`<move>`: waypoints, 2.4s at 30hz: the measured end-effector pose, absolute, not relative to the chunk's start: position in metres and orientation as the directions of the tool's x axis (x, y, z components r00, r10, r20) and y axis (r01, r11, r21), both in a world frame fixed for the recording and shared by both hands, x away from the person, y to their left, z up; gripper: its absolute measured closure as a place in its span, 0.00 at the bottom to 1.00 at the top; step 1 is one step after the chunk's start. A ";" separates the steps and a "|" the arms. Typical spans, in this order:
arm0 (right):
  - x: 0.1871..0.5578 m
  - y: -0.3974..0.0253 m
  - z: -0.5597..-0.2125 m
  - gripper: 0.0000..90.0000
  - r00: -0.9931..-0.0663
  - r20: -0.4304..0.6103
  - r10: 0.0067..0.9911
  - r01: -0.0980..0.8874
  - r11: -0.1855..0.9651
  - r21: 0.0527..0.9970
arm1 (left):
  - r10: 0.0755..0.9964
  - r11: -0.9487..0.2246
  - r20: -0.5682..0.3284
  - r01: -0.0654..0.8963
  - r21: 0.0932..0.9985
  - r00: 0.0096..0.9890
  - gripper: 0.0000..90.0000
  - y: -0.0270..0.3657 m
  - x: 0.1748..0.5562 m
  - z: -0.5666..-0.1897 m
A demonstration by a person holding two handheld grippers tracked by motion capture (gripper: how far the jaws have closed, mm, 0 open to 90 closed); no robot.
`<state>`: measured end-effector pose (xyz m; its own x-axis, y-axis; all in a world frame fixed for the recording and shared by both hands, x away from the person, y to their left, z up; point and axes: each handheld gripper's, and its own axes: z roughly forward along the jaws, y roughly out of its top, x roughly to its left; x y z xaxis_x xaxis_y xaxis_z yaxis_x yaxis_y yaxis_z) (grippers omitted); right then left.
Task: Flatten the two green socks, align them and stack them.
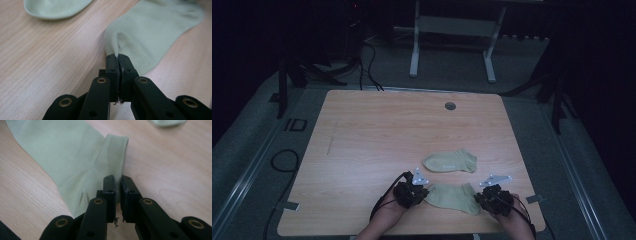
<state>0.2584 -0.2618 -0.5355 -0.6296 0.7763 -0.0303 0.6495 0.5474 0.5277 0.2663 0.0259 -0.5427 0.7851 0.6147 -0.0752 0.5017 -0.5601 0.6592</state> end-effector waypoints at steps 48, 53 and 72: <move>0.407 -0.257 -0.532 0.79 -0.499 0.002 0.867 0.776 0.446 0.446 | 0.725 -0.521 -0.051 0.596 0.611 0.686 0.76 0.012 0.367 -0.547; 0.403 -0.256 -0.526 0.67 -0.515 -0.002 0.857 0.763 0.459 0.456 | 0.718 -0.526 -0.040 0.580 0.622 0.695 0.53 0.013 0.361 -0.536; 0.386 -0.230 -0.541 0.70 -0.560 -0.033 0.828 0.701 0.494 0.514 | 0.690 -0.551 -0.013 0.536 0.640 0.724 0.67 -0.010 0.367 -0.554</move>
<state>0.3863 -0.2297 -0.5407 -0.5597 0.8280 -0.0334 0.7009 0.4945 0.5141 0.3671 -0.0096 -0.5539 0.7237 0.6900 -0.0126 0.5362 -0.5506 0.6398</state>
